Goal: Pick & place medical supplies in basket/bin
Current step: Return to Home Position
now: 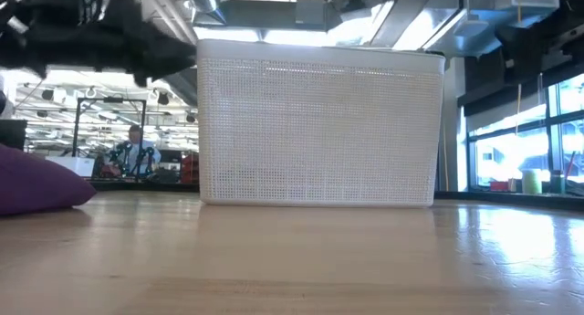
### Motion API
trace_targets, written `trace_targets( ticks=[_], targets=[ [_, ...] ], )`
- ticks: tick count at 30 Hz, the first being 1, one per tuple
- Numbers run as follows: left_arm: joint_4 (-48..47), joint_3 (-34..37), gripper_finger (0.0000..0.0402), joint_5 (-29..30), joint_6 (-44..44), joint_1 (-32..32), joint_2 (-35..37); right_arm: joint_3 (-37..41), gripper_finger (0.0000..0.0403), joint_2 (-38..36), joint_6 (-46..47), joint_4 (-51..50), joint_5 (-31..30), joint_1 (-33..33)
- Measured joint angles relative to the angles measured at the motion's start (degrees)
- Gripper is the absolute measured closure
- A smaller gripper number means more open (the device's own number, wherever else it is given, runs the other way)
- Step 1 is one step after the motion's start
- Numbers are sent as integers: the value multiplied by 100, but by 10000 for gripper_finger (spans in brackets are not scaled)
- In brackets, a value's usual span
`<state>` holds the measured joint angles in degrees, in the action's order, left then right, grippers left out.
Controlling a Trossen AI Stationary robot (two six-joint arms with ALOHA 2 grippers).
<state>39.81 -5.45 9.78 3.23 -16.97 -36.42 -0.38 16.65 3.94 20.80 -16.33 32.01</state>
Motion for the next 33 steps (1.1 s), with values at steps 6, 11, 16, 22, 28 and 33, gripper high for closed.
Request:
trace_targets(
  ticks=[6, 11, 16, 22, 28, 33],
  targets=[
    [-18, 494, 191, 167, 333, 0, 508, -2, 99, -862, 153, -743, 9, -281],
    [-380, 497, 191, 148, 414, 0, 847, -51, 99, -1675, 203, -1407, 443, -297],
    [-854, 496, 190, 305, 406, 0, 1615, -166, 99, -1663, 154, -1578, 638, -297],
    [-2108, 498, 191, 416, 443, 0, 2840, -166, 99, -1661, 128, -1708, 984, -297],
    [-3382, 489, 190, 400, 1042, 2, 3642, -166, 99, -1661, -18, -1689, 1409, -297],
    [-3670, 498, 191, 319, 1180, 7, 3638, -166, 99, -1661, -120, -1688, 1522, -297]
  ],
)
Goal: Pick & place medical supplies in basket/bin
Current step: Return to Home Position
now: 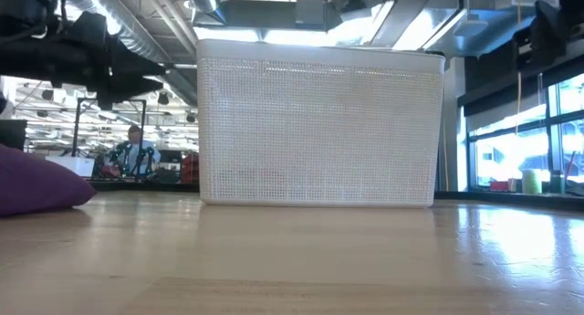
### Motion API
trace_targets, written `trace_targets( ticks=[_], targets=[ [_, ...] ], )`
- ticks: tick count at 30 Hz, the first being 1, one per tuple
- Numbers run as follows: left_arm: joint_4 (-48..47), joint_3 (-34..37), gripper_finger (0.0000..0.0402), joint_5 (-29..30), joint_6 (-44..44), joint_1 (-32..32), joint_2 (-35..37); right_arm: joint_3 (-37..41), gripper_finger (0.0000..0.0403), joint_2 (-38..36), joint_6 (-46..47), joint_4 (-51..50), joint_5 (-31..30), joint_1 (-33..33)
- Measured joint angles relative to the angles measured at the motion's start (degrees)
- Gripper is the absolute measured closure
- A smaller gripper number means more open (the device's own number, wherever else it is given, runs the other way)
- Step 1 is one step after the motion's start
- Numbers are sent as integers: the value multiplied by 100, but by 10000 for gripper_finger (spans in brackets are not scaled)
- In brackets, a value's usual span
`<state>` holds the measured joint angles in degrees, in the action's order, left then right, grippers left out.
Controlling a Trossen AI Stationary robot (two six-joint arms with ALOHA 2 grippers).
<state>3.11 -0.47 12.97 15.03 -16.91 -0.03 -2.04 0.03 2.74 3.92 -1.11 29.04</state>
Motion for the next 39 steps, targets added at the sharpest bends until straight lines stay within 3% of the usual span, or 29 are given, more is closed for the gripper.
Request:
trace_targets(
  ticks=[6, 15, 24, 39],
  targets=[
    [-74, -2, 191, -245, -97, 0, -111, 0, 99, 9, -575, -77, 26, 0],
    [-61, -2, 191, -223, -121, 0, -107, 2, 99, 17, -1438, -551, -371, 0],
    [-59, -2, 191, -216, -121, 0, -107, 4, 99, 19, -2416, -601, -383, 0],
    [-56, -2, 190, -216, -123, 0, -107, 4, 99, 20, -2399, -601, -382, 0]
  ],
)
